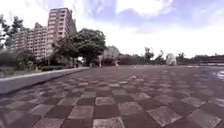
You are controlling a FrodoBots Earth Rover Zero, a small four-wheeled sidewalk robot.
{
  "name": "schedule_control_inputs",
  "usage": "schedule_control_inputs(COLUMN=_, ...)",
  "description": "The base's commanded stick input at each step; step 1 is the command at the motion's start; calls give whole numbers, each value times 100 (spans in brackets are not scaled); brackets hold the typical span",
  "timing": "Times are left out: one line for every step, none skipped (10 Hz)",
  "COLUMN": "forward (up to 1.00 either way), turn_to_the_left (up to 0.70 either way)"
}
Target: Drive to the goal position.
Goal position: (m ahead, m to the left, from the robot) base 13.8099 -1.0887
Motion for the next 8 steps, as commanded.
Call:
schedule_control_inputs(forward=100, turn_to_the_left=0)
schedule_control_inputs(forward=100, turn_to_the_left=0)
schedule_control_inputs(forward=100, turn_to_the_left=0)
schedule_control_inputs(forward=100, turn_to_the_left=0)
schedule_control_inputs(forward=100, turn_to_the_left=0)
schedule_control_inputs(forward=100, turn_to_the_left=0)
schedule_control_inputs(forward=100, turn_to_the_left=0)
schedule_control_inputs(forward=100, turn_to_the_left=0)
